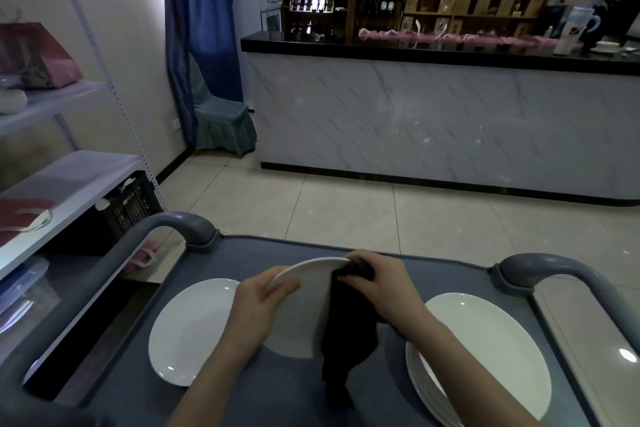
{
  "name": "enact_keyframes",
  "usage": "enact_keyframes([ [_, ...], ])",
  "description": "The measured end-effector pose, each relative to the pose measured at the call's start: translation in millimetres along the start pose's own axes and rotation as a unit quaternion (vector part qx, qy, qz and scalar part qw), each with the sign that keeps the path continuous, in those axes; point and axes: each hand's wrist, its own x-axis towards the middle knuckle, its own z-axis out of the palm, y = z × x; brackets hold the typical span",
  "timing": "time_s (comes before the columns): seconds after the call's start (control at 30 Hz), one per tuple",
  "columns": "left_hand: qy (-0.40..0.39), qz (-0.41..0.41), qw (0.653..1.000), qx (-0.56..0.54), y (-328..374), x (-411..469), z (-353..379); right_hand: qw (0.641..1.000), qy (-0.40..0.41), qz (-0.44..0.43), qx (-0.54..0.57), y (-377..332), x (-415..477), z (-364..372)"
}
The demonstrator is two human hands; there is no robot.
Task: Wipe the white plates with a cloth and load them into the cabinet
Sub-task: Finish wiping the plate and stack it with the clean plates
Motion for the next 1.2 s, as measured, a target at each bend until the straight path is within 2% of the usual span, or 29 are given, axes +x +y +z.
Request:
enact_keyframes([
  [0.1, 0.052, -0.034, 0.996, -0.07, 0.6, -3.5, -5.1, 0.99, -0.011, 0.084, 0.11, 19.6, -10.0, -7.6],
  [0.2, 0.026, -0.036, 0.998, -0.054, 1.9, -3.0, -9.1, 0.986, -0.029, 0.114, 0.12, 25.9, -15.2, -5.5],
  [0.33, -0.02, -0.022, 1.0, -0.008, 5.4, 4.0, -12.5, 0.997, 0.01, 0.05, 0.06, 7.8, -9.1, -4.4],
  [0.4, -0.064, 0.012, 0.997, 0.05, 8.6, 8.1, -8.3, 1.0, 0.001, -0.002, 0.022, -5.6, -5.7, -1.6],
  [0.5, -0.099, 0.044, 0.989, 0.103, 13.6, 13.3, -0.3, 0.993, 0.009, -0.06, -0.099, -18.8, -8.2, 8.2],
  [0.57, -0.06, 0.042, 0.991, 0.115, 14.7, 14.5, 2.8, 0.989, 0.052, -0.072, -0.12, -19.1, -14.8, 13.7],
  [0.7, 0.161, -0.006, 0.975, 0.152, 3.9, -0.8, 2.6, 0.978, 0.151, -0.073, -0.12, -11.9, -27.9, 23.7],
  [0.77, 0.183, -0.099, 0.976, 0.071, -0.8, -10.5, 7.6, 0.964, 0.19, -0.114, -0.146, -6.5, -32.1, 28.0],
  [0.83, 0.136, -0.202, 0.967, -0.079, 1.5, -13.4, 20.1, 0.947, 0.217, -0.161, -0.176, -0.5, -35.8, 35.2],
  [0.9, 0.102, -0.264, 0.943, -0.172, 9.2, -7.6, 32.0, 0.936, 0.219, -0.193, -0.199, 3.0, -40.8, 44.3],
  [1.0, 0.091, -0.303, 0.929, -0.192, 16.4, 2.5, 41.4, 0.931, 0.192, -0.22, -0.219, 7.3, -49.4, 56.5],
  [1.2, 0.134, -0.324, 0.904, -0.244, 2.1, -1.3, 48.3, 0.931, 0.154, -0.247, -0.218, 10.5, -58.5, 65.9],
])
